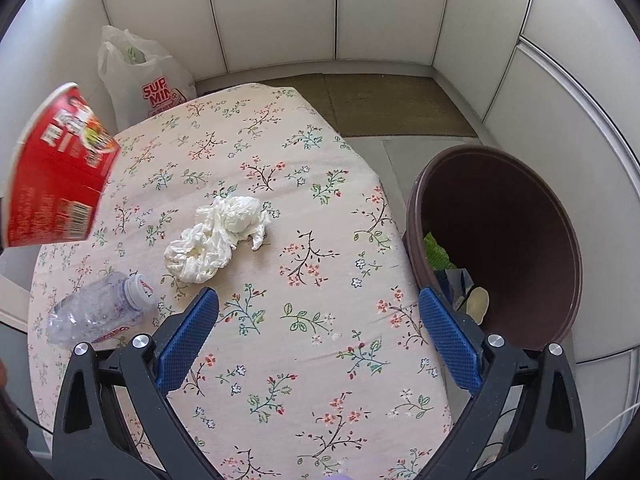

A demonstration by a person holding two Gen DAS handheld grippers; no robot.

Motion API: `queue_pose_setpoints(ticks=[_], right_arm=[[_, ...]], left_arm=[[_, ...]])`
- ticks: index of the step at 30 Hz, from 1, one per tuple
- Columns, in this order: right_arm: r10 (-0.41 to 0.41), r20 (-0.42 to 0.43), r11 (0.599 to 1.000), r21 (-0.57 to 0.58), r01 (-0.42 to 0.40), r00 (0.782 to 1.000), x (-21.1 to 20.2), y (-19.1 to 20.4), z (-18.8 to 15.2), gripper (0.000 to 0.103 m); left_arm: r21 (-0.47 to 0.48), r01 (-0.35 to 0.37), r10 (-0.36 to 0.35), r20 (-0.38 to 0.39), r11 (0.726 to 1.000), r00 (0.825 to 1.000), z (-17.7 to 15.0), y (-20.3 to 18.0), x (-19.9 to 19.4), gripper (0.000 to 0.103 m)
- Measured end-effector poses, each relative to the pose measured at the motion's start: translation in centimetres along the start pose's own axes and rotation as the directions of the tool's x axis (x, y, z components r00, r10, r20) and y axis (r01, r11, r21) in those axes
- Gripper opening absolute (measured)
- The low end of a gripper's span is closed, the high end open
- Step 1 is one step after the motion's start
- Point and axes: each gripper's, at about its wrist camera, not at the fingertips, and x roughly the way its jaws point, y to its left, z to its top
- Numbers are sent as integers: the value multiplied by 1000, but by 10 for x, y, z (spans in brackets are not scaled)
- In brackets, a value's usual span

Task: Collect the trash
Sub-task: 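Grasp the red noodle cup by its rim with the left tool, then grasp the white tissue with the right tool while the left tool holds the red cup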

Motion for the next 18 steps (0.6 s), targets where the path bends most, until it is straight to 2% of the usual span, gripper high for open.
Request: queue_pose_setpoints(ticks=[3, 7, 9, 13, 18], right_arm=[[44, -34, 999, 28, -43, 998, 13, 5, -1, 96], [102, -68, 992, 77, -97, 992, 30, 15, 2, 96], [111, -65, 992, 75, -106, 992, 39, 27, 4, 96], [140, -67, 988, 79, -135, 988, 55, 46, 8, 96], [159, -63, 979, 139, -149, 985, 75, 61, 13, 96]], left_arm=[[29, 16, -18, 76, 999, 997, -6, -9, -42, 4], [22, 50, -54, 225, 999, 973, -17, -13, -100, 4], [4, 75, -73, 264, 997, 962, -19, -13, -116, 4], [34, 90, -96, 283, 995, 954, -15, -13, -123, 4], [-1, 102, -99, 245, 995, 964, -15, 3, -114, 4]])
